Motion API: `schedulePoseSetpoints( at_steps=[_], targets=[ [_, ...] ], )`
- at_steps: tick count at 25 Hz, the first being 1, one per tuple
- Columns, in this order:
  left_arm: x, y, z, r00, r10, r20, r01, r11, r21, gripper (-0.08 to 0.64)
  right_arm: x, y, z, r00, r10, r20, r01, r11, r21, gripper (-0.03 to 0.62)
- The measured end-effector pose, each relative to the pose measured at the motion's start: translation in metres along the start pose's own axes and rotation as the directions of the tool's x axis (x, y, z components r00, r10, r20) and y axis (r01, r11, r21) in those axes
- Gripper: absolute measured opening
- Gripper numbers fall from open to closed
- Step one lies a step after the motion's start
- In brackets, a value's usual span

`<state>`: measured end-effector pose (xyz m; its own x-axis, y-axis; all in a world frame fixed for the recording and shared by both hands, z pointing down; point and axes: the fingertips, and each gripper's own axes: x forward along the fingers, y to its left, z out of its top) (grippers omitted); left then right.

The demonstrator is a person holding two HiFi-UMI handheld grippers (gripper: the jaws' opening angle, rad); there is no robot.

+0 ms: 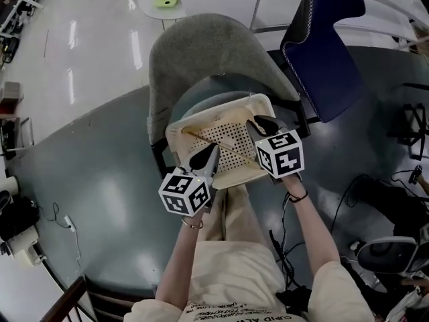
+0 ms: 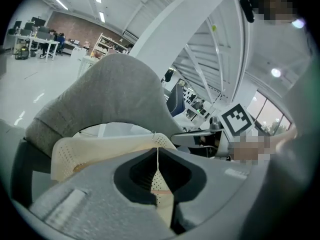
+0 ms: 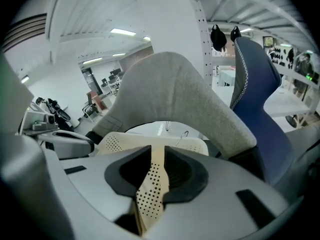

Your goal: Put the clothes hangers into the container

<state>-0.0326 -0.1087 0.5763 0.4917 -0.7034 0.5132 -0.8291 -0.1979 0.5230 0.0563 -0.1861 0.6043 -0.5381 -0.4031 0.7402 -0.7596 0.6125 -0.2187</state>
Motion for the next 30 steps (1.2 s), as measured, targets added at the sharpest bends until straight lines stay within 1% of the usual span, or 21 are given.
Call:
schedulePoseSetpoints(
  at_steps=[4, 8, 12, 16, 19, 23, 30],
  targets=[
    [-0.012, -0.014, 0.018, 0.999, -0.029, 0.027, 0.028, 0.998, 0.052, 0.026, -0.022, 0.004, 0.008, 0.998, -0.041, 0.044, 0.041, 0.999, -0.004, 0.032],
    [-0.028, -0.026, 0.037, 0.997, -0.062, 0.054, 0.055, 0.992, 0.112, 0.026, -0.047, 0.016, 0.019, 0.993, -0.049, 0.110, 0.050, 0.999, -0.006, 0.017],
    [-0.050, -0.041, 0.062, 0.992, -0.103, 0.078, 0.086, 0.977, 0.197, 0.026, -0.082, 0.032, 0.037, 0.978, -0.039, 0.204, 0.039, 0.999, 0.002, 0.008],
    [-0.068, -0.061, 0.093, 0.985, -0.134, 0.113, 0.100, 0.959, 0.266, 0.026, -0.120, 0.044, 0.059, 0.956, -0.030, 0.292, 0.032, 0.999, 0.000, 0.005],
    [-0.078, -0.075, 0.116, 0.976, -0.156, 0.154, 0.106, 0.951, 0.289, 0.026, -0.144, 0.047, 0.070, 0.939, -0.029, 0.341, 0.016, 0.999, 0.039, 0.005],
    [-0.089, -0.093, 0.134, 0.965, -0.190, 0.183, 0.120, 0.933, 0.338, 0.026, -0.169, 0.054, 0.082, 0.914, -0.035, 0.405, 0.004, 0.997, 0.077, 0.005],
    [-0.102, -0.122, 0.162, 0.941, -0.245, 0.234, 0.133, 0.902, 0.411, 0.026, -0.213, 0.060, 0.109, 0.848, -0.054, 0.528, 0.014, 0.997, 0.079, 0.005]
  ],
)
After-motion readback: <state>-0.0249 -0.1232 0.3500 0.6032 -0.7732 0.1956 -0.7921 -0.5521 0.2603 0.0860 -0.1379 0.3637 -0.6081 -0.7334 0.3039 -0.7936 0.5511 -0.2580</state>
